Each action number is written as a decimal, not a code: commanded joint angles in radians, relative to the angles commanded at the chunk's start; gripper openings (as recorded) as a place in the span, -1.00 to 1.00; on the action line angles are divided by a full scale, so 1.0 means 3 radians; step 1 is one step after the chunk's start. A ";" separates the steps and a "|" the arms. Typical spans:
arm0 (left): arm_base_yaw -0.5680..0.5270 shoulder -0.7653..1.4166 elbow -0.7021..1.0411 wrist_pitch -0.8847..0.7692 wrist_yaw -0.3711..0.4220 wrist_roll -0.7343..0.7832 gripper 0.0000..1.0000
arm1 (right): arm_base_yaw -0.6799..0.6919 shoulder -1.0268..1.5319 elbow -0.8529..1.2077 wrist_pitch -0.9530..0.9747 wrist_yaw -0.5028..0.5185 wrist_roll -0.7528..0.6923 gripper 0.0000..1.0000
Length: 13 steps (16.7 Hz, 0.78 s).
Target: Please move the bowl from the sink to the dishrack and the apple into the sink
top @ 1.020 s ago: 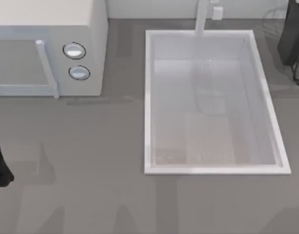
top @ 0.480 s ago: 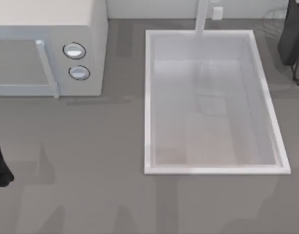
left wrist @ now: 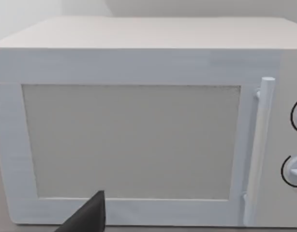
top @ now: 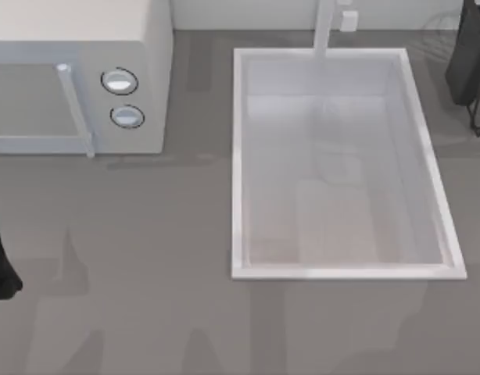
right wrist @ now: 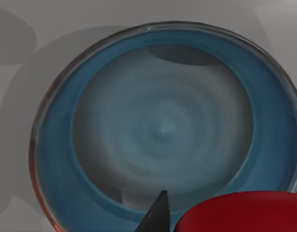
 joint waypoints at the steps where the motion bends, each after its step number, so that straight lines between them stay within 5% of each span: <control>1: 0.0000 0.0000 0.0000 0.0000 0.0000 0.0000 1.00 | 0.0096 0.0016 -0.0006 0.0105 0.0035 0.0026 -1.00; 6: 0.0000 0.0000 0.0000 0.0000 0.0000 0.0000 1.00 | 0.0880 0.0110 -0.0122 0.1141 0.0353 0.0288 -1.00; 13: 0.0000 0.0000 0.0000 0.0000 0.0000 0.0000 1.00 | 0.2233 0.0215 -0.0541 0.3475 0.1057 0.0871 -1.00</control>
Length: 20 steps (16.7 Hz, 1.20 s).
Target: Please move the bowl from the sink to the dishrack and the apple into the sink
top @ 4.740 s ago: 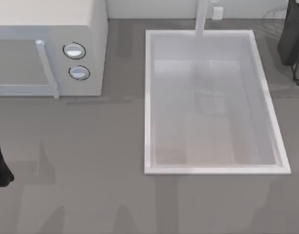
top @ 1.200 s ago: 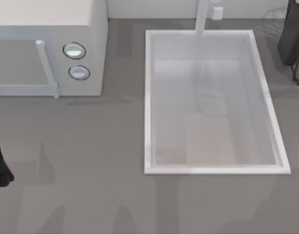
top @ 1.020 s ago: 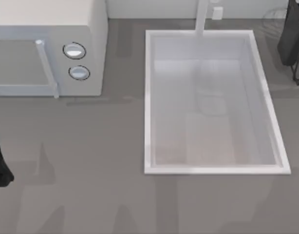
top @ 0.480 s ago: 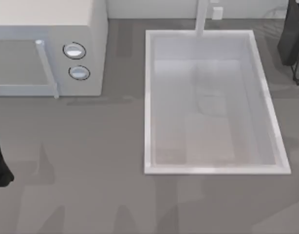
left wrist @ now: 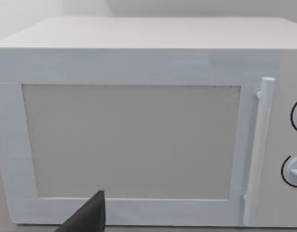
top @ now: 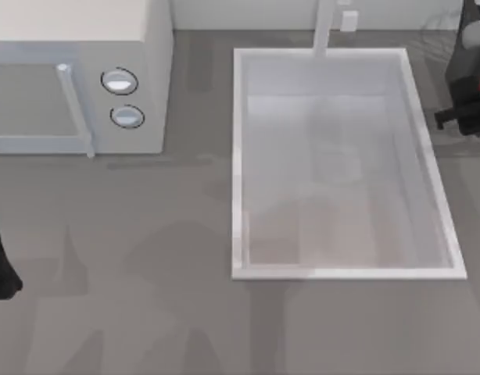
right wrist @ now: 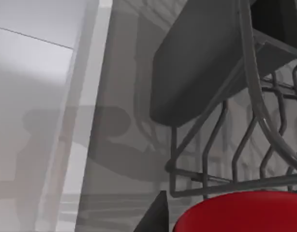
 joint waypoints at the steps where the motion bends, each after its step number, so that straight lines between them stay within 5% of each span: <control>1: 0.0000 0.0000 0.0000 0.0000 0.0000 0.0000 1.00 | 0.0182 0.0015 -0.0075 0.0356 0.0112 0.0084 -1.00; 10: 0.0000 0.0000 0.0000 0.0000 0.0000 0.0000 1.00 | 0.1357 0.0042 -0.0728 0.2796 0.0979 0.0641 -1.00; 20: 0.0000 0.0000 0.0000 0.0000 0.0000 0.0000 1.00 | 0.1481 0.0081 -0.0829 0.3106 0.1091 0.0713 -1.00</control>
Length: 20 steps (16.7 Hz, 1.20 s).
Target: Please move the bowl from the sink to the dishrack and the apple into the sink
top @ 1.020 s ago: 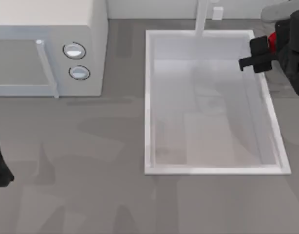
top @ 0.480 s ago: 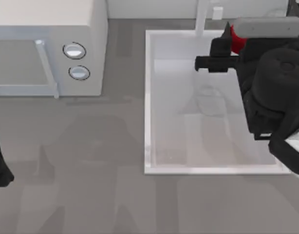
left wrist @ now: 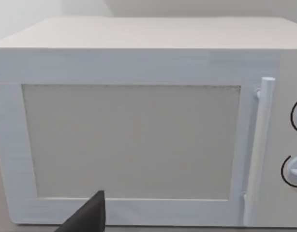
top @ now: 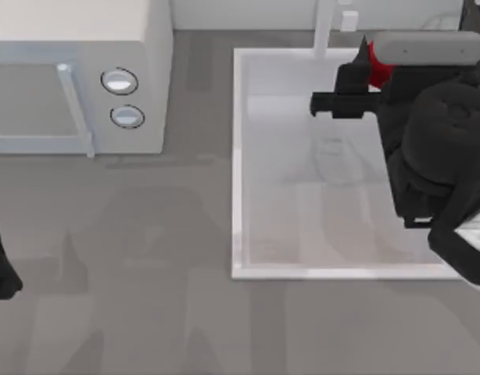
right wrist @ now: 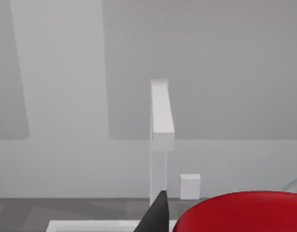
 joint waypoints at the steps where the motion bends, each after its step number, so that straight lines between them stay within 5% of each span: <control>1: 0.0000 0.0000 0.0000 0.0000 0.0000 0.0000 1.00 | 0.0004 0.0075 -0.0010 0.0075 0.0004 -0.0001 -1.00; 12: 0.0000 0.0000 0.0000 0.0000 0.0000 0.0000 1.00 | 0.0012 0.1863 -0.0299 0.2217 0.0040 -0.0017 -1.00; 19: 0.0000 0.0000 0.0000 0.0000 0.0000 0.0000 1.00 | 0.0007 0.2041 -0.0338 0.2400 0.0036 -0.0017 -1.00; 20: 0.0000 0.0000 0.0000 0.0000 0.0000 0.0000 1.00 | 0.0007 0.2041 -0.0338 0.2400 0.0036 -0.0017 -0.85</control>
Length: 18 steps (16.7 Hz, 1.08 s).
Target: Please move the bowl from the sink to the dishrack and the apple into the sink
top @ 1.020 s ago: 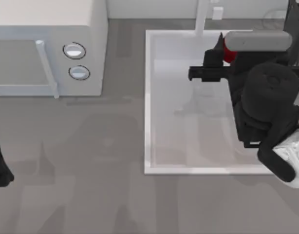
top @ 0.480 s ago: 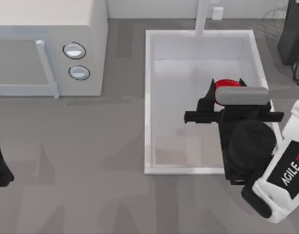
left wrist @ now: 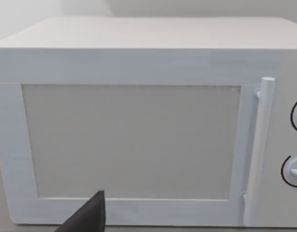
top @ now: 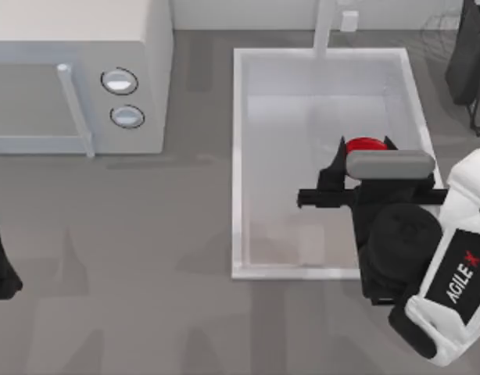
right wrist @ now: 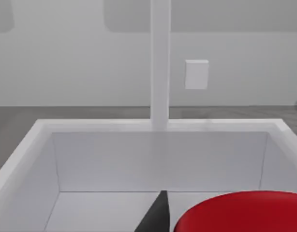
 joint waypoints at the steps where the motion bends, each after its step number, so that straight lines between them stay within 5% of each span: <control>1: 0.0000 0.0000 0.0000 0.0000 0.0000 0.0000 1.00 | 0.0000 0.0000 0.0000 0.0000 0.0000 0.0000 -0.70; 12: 0.0000 0.0000 0.0000 0.0000 0.0000 0.0000 1.00 | 0.0000 0.0000 0.0000 0.0000 0.0000 0.0000 0.96; 18: 0.0000 0.0000 0.0000 0.0000 0.0000 0.0000 1.00 | 0.0000 0.0000 0.0000 0.0000 0.0000 0.0000 1.00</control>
